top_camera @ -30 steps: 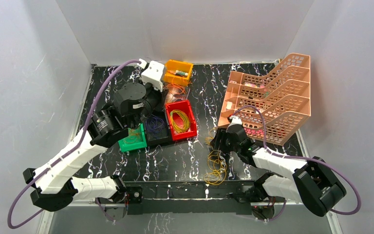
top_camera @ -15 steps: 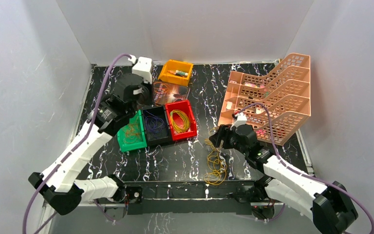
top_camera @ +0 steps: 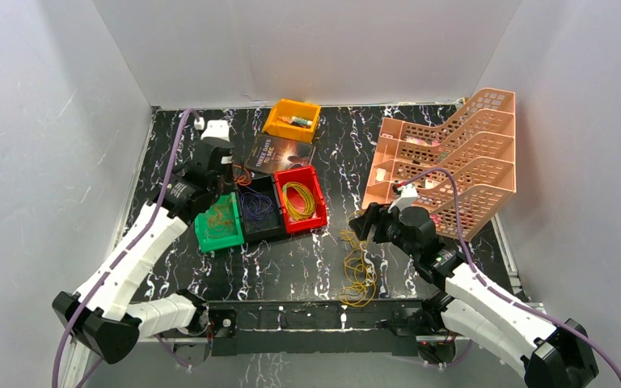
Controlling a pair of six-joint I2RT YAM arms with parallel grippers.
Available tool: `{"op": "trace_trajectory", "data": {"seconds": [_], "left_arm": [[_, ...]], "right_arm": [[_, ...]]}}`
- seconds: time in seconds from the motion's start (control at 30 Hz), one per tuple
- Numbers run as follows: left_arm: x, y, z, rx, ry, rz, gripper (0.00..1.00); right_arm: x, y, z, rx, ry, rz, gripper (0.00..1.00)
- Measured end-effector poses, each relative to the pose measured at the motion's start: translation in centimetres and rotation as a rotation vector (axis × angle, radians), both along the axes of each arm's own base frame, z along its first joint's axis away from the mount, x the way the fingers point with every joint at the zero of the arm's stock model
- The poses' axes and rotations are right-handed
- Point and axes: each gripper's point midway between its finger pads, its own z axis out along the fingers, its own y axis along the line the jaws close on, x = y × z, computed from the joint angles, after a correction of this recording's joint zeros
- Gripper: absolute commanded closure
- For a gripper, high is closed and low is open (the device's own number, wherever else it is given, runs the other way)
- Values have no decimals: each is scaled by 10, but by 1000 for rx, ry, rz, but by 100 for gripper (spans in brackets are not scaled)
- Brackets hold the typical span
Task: Untangle the cables
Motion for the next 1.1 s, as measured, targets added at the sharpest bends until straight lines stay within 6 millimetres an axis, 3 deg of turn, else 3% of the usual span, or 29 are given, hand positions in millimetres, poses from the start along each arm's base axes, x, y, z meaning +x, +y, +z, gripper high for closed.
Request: {"op": "trace_trajectory", "data": {"seconds": [0.23, 0.43, 0.87, 1.1], "left_arm": [[-26, 36, -14, 50, 59, 151, 100], [-38, 56, -40, 98, 153, 232, 100], [-40, 79, -95, 104, 325, 312, 100], [-28, 82, -111, 81, 345, 316, 100]], "right_arm": [[1, 0, -3, -17, 9, 0, 9], [2, 0, -4, -27, 16, 2, 2], [-1, -4, -9, -46, 32, -4, 2], [-1, -4, -9, -49, 31, -2, 2]]}}
